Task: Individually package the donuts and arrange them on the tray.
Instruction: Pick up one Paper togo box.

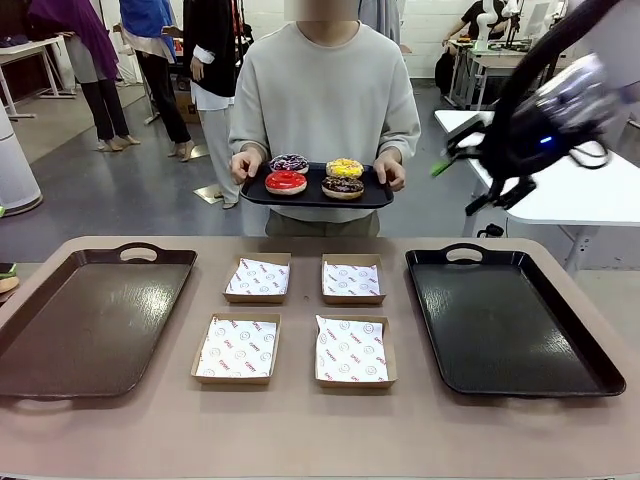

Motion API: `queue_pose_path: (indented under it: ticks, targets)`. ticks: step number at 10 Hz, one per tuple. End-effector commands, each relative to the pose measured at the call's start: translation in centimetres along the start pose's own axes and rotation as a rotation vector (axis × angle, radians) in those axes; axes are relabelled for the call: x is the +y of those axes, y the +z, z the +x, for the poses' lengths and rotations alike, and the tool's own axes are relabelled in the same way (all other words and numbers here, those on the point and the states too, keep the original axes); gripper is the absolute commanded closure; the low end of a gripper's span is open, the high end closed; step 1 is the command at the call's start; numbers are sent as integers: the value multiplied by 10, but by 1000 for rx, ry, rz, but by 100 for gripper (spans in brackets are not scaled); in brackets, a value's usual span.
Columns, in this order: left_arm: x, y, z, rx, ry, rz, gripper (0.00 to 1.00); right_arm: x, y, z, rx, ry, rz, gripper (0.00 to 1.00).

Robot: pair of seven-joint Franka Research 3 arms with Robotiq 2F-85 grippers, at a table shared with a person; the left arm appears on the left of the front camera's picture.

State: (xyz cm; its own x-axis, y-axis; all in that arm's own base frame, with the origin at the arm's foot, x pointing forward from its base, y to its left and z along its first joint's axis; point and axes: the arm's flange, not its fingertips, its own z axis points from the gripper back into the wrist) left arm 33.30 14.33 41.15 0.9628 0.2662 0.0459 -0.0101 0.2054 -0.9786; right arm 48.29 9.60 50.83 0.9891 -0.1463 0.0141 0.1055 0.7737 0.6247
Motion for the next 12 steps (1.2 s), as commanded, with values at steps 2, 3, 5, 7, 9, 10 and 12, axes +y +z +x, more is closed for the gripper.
queue_pose_path:
  ticks: [2,3,5,7,9,10,12]
  targets:
    - [-1,2,0,-8,-11,-21,0,15,-72,45,6,-15,-285,0]
    - [-1,2,0,-8,-11,-21,0,21,-97,47,20,10,-338,0]
    - [-1,2,0,-8,-11,-21,0,30,-131,42,57,66,-441,0]
    - [-1,2,0,-8,-11,-21,0,32,-151,35,88,112,-499,0]
    - [-1,2,0,-8,-11,-21,0,32,-165,22,122,192,-529,0]
    - [-1,2,0,-8,-11,-21,0,30,-170,13,136,227,-522,0]
    - [-1,2,0,-8,-11,-21,0,34,-168,16,126,183,-507,0]
